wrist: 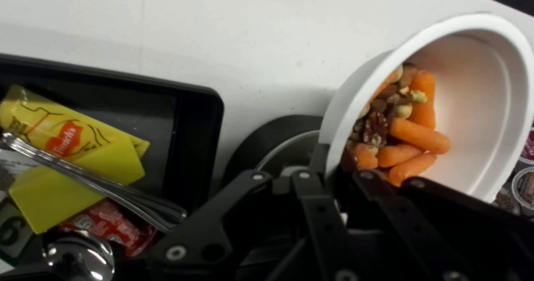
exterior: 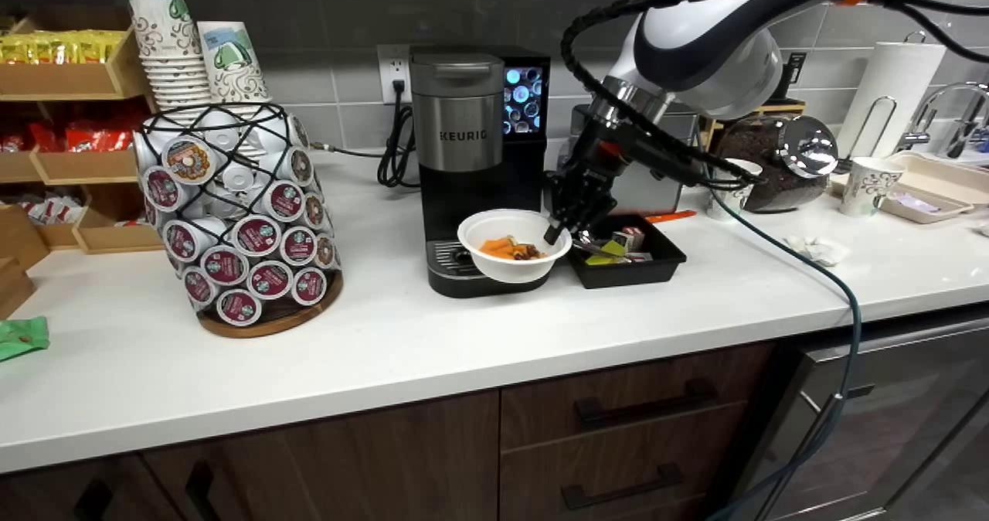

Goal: Move the black box backwards then put the white bowl on the coffeemaker.

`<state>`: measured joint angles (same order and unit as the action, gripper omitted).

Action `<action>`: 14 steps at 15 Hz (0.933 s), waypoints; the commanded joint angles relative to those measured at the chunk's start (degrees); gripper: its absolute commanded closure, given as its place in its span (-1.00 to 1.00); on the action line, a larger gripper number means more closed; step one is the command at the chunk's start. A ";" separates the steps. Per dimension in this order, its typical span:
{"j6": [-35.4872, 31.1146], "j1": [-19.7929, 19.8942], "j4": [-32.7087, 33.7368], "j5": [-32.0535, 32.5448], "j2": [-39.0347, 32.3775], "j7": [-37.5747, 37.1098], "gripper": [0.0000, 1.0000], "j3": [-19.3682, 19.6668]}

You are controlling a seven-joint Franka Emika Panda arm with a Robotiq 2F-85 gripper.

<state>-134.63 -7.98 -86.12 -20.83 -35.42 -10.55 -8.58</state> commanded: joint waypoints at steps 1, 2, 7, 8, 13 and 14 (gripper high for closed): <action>2.75 -2.26 9.30 3.80 -5.78 -4.85 0.97 1.62; 2.94 -2.78 10.85 4.80 -6.78 -5.89 0.97 1.94; 5.84 -4.04 17.19 8.14 -10.63 -9.71 0.97 3.48; 6.15 -4.09 18.42 8.29 -11.37 -10.19 0.97 3.60; 7.54 -4.08 22.78 8.20 -13.94 -12.29 0.97 4.00; 7.82 -4.06 23.45 8.19 -14.42 -12.63 0.37 4.07</action>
<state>-129.73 -11.37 -67.41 -13.58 -47.10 -20.44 -5.30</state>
